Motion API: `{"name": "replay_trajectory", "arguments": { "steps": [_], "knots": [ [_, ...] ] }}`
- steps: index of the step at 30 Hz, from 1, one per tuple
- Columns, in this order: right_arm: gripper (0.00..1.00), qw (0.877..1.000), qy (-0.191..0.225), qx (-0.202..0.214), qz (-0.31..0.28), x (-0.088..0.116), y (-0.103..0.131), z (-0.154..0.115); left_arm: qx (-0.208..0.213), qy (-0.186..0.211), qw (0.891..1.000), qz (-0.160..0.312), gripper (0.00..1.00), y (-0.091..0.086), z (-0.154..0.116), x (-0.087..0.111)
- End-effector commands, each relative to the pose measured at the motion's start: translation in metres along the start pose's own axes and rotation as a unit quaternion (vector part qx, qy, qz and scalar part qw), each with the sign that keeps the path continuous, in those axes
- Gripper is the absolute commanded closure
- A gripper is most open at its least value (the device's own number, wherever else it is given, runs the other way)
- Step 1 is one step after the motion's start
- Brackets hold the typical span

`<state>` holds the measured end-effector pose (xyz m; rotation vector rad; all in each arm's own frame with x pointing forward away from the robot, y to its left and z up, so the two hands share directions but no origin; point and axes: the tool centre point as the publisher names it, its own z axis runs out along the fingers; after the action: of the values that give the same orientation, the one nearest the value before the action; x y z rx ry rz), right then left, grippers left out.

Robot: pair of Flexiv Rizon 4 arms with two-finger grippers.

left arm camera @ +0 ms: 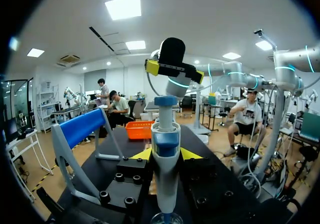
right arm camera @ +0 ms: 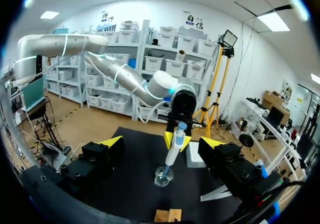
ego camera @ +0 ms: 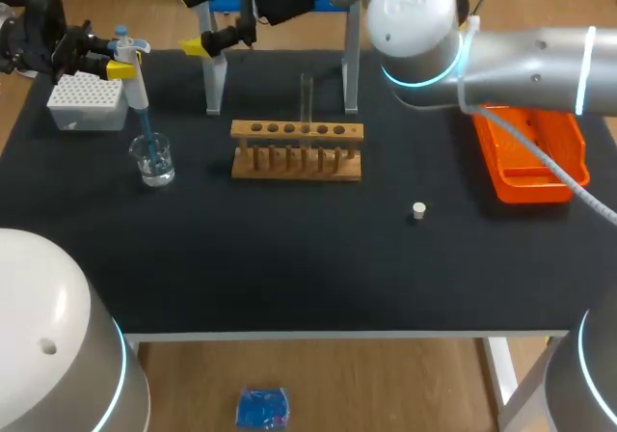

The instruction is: Invert the test tube, pick up the pipette, mount the tip to pipette, aspirate from beaker and dispense into the tube, eject the tip, return the pipette, and cap with the stopper.

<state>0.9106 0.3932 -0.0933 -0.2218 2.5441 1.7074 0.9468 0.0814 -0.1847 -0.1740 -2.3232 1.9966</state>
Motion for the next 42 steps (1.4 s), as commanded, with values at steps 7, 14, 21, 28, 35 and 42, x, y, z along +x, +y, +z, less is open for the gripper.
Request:
{"name": "replay_trajectory", "arguments": {
  "steps": [7,14,21,28,35,42],
  "knots": [
    [0.00,0.999,0.010,0.007,0.039,-0.023,0.003,0.022,0.000,0.003,1.000,0.001,1.00,0.001,-0.002,-0.001],
    [0.44,0.997,0.000,0.006,0.072,-0.032,0.010,0.031,0.000,0.003,1.000,0.001,1.00,0.001,-0.002,-0.001],
    [0.98,0.997,-0.005,0.005,0.078,-0.028,0.012,0.038,0.000,0.003,1.000,0.001,1.00,0.001,-0.002,-0.001],
    [1.00,0.996,-0.010,-0.004,0.088,-0.028,0.015,0.049,0.000,0.003,1.000,0.001,1.00,0.001,-0.002,-0.001],
    [1.00,0.995,-0.020,-0.003,0.097,-0.028,0.019,0.062,0.000,0.003,1.000,0.001,1.00,0.001,-0.002,-0.001],
    [1.00,0.993,-0.031,0.000,0.111,-0.026,0.022,0.072,0.000,0.003,1.000,0.001,1.00,0.001,-0.002,-0.001]
  ]
}}
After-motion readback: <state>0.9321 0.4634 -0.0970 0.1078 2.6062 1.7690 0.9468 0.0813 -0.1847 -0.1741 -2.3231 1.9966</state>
